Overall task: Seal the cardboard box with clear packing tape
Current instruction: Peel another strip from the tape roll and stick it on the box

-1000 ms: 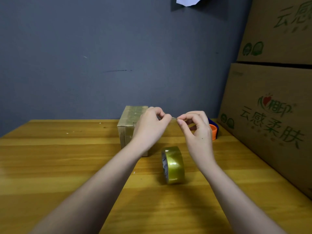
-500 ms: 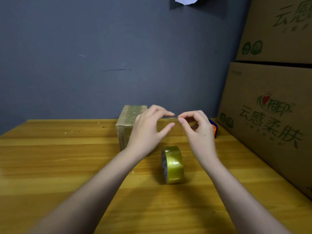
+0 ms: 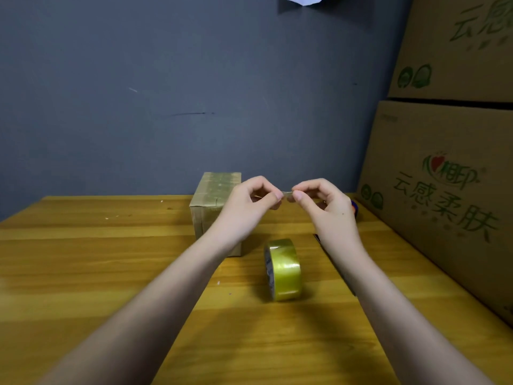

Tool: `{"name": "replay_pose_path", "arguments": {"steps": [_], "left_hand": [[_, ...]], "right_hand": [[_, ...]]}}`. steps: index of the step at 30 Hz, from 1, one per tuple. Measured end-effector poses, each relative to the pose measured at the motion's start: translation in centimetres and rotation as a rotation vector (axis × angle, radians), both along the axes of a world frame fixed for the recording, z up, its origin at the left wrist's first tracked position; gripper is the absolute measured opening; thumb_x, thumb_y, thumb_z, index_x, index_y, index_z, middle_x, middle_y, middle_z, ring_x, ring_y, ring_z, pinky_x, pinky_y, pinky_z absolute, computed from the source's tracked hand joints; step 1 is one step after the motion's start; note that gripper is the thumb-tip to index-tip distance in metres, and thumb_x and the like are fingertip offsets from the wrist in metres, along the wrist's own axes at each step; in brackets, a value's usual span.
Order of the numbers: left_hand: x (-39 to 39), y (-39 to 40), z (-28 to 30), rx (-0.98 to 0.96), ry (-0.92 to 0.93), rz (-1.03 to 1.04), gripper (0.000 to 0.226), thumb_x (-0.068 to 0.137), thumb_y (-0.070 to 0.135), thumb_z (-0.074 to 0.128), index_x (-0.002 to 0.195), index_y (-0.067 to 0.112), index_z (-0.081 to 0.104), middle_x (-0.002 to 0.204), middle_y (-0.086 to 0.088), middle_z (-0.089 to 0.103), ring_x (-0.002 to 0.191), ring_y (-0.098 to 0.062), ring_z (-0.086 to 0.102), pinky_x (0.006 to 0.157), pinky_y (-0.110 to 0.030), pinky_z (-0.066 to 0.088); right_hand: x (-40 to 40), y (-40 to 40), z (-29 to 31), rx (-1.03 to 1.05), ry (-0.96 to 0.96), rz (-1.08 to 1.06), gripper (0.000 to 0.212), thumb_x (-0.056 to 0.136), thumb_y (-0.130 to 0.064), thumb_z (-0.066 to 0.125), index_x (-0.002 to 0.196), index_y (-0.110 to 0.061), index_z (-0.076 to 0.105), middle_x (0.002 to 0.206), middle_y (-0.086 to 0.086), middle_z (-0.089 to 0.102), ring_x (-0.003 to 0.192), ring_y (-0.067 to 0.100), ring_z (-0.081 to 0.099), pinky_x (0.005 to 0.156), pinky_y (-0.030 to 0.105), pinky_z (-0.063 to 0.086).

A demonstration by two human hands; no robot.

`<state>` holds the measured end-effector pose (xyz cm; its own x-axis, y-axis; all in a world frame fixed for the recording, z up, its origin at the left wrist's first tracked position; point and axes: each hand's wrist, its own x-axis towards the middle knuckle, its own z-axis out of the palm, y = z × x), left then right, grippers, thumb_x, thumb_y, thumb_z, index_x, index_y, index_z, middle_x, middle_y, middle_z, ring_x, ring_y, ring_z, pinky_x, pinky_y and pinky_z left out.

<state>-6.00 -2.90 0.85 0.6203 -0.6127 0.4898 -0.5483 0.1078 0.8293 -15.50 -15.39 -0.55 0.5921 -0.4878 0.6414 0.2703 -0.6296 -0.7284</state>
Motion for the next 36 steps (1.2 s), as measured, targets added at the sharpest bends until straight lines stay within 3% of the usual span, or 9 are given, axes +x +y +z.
{"name": "replay_pose_path", "arguments": {"steps": [4, 9, 14, 18, 22, 25, 29, 33, 36], "left_hand": [[-0.5, -0.2, 0.0, 0.0, 0.0, -0.01, 0.015, 0.09, 0.013, 0.057, 0.075, 0.016, 0.061, 0.075, 0.003, 0.065, 0.076, -0.007, 0.061, 0.072, -0.011, 0.047], [-0.3, -0.8, -0.7, 0.024, -0.125, 0.101, 0.018, 0.089, 0.029, 0.056, 0.071, 0.026, 0.06, 0.078, 0.0, 0.066, 0.08, -0.022, 0.062, 0.077, -0.039, 0.049], [-0.1, -0.8, -0.9, 0.032, -0.306, 0.244, 0.018, 0.089, 0.032, 0.058, 0.073, 0.024, 0.06, 0.081, 0.004, 0.061, 0.08, -0.009, 0.057, 0.071, -0.029, 0.046], [-0.1, -0.4, -0.8, 0.059, -0.422, 0.302, 0.02, 0.091, 0.034, 0.054, 0.073, 0.024, 0.055, 0.077, 0.01, 0.053, 0.077, -0.011, 0.052, 0.067, -0.028, 0.04], [-0.8, -0.2, -1.0, 0.146, -0.59, 0.379, 0.023, 0.096, 0.034, 0.044, 0.076, 0.024, 0.045, 0.075, 0.008, 0.053, 0.071, -0.015, 0.05, 0.068, -0.03, 0.035], [-0.4, 0.4, -1.6, 0.166, -0.358, 0.379, 0.037, 0.097, 0.042, 0.035, 0.07, 0.021, 0.05, 0.073, 0.001, 0.063, 0.072, -0.018, 0.058, 0.068, -0.04, 0.047], [0.0, 0.9, -4.4, 0.493, 0.006, 0.164, 0.045, 0.093, 0.052, 0.037, 0.065, 0.024, 0.058, 0.068, 0.002, 0.067, 0.067, -0.019, 0.066, 0.081, -0.043, 0.053], [-1.2, 1.0, -6.1, 0.536, 0.316, -0.041, 0.05, 0.09, 0.06, 0.036, 0.099, 0.021, 0.065, 0.096, 0.0, 0.067, 0.084, -0.016, 0.062, 0.086, -0.035, 0.047], [-1.6, 0.1, -6.9, 0.418, 0.569, -0.155, 0.047, 0.087, 0.056, 0.047, 0.119, 0.024, 0.06, 0.112, 0.003, 0.065, 0.105, -0.015, 0.059, 0.092, -0.029, 0.042]], "right_hand": [[-0.1, 0.1, 0.2, 0.131, 0.01, 0.093, 0.013, 0.089, -0.014, 0.06, 0.101, -0.012, 0.066, 0.091, -0.002, 0.069, 0.091, 0.01, 0.066, 0.085, 0.025, 0.051], [0.1, 0.4, 0.3, 0.046, 0.053, 0.045, 0.011, 0.083, -0.018, 0.068, 0.089, -0.009, 0.071, 0.08, -0.009, 0.067, 0.082, 0.007, 0.061, 0.075, 0.02, 0.05], [-0.1, -0.3, 1.2, 0.046, 0.092, 0.09, 0.01, 0.083, -0.014, 0.068, 0.087, -0.006, 0.073, 0.078, -0.005, 0.07, 0.074, -0.002, 0.061, 0.069, 0.008, 0.048], [-0.7, -1.3, 2.1, 0.004, 0.196, 0.19, 0.016, 0.088, -0.01, 0.062, 0.098, -0.006, 0.073, 0.084, 0.001, 0.073, 0.077, -0.005, 0.065, 0.069, 0.007, 0.048], [-0.7, -1.7, 2.1, -0.105, 0.194, 0.107, 0.015, 0.087, -0.015, 0.063, 0.097, -0.011, 0.074, 0.083, -0.002, 0.073, 0.081, -0.001, 0.066, 0.075, 0.008, 0.05], [-0.5, -1.9, 1.8, -0.17, 0.173, 0.017, 0.015, 0.086, -0.022, 0.065, 0.095, -0.016, 0.075, 0.084, -0.007, 0.074, 0.086, -0.001, 0.066, 0.081, 0.009, 0.05], [-0.1, -2.1, 1.4, -0.139, 0.131, -0.024, 0.013, 0.086, -0.022, 0.065, 0.092, -0.017, 0.075, 0.083, -0.011, 0.073, 0.087, -0.005, 0.063, 0.081, 0.009, 0.048], [0.3, -2.1, 1.1, -0.117, 0.096, -0.035, 0.011, 0.086, -0.02, 0.065, 0.091, -0.017, 0.074, 0.08, -0.011, 0.072, 0.084, -0.003, 0.064, 0.078, 0.009, 0.048], [0.6, -1.8, 0.9, -0.106, 0.069, -0.023, 0.008, 0.085, -0.015, 0.066, 0.088, -0.013, 0.074, 0.08, -0.008, 0.071, 0.08, 0.001, 0.064, 0.074, 0.008, 0.047]]}}
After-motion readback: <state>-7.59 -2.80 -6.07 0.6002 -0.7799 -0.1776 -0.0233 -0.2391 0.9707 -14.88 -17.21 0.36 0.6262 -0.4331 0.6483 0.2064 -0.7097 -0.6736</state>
